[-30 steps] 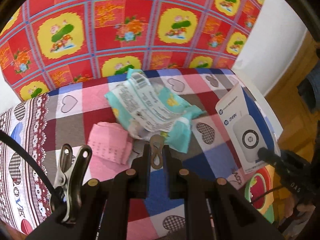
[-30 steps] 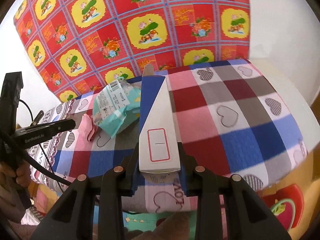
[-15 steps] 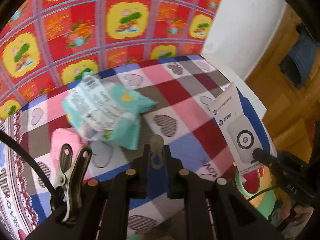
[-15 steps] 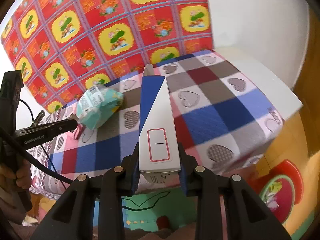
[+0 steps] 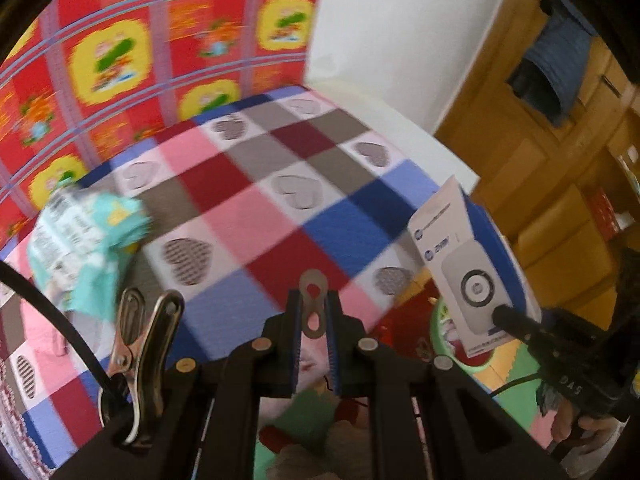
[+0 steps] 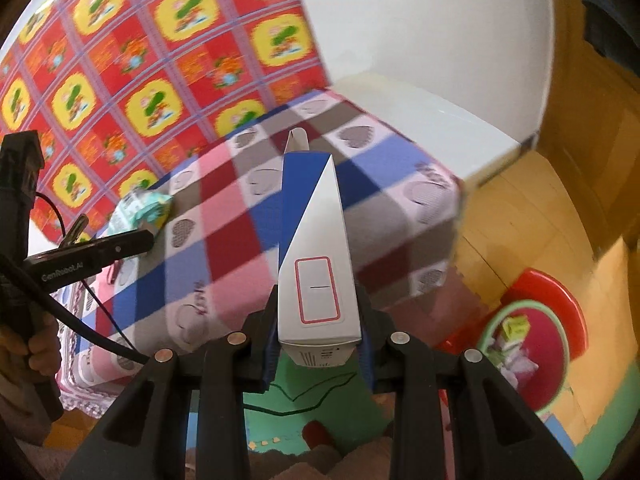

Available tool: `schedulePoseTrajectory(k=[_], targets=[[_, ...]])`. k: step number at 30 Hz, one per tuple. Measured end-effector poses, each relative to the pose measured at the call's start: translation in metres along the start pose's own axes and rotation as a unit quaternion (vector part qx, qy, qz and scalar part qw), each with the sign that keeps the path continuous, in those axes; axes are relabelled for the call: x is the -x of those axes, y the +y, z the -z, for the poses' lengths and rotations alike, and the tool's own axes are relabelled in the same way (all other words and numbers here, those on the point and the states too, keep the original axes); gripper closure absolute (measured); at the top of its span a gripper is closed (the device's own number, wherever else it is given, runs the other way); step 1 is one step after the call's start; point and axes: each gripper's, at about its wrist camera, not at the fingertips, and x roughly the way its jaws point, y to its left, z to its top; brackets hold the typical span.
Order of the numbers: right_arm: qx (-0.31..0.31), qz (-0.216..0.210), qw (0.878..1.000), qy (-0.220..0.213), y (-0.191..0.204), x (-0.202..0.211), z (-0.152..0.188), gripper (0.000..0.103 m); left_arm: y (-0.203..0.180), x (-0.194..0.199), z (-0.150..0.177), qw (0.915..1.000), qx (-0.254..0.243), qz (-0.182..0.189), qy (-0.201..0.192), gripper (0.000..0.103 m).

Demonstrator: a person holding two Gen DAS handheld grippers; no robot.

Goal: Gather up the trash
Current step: 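Carry the beige clip and the white box over the red bucket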

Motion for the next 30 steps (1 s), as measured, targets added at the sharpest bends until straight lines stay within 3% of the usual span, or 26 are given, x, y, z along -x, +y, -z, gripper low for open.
schedulePoseTrajectory(k=[8, 17, 30], targets=[[-0.053, 0.031, 0.998, 0.003, -0.073, 0.021, 0.019, 0.071, -0.073, -0.029, -0.006, 0.9984, -0.041, 0.033, 0.021, 0.092], [-0.120, 0.069, 0.990, 0.011, -0.157, 0.038, 0.045, 0.071, -0.159, -0.072, -0.002, 0.9908, -0.099, 0.073, 0.056, 0.092], [-0.200, 0.112, 0.973, 0.040, -0.254, 0.034, 0.099, 0.071, -0.271, -0.147, 0.022, 0.9696, -0.182, 0.120, 0.113, 0.092]])
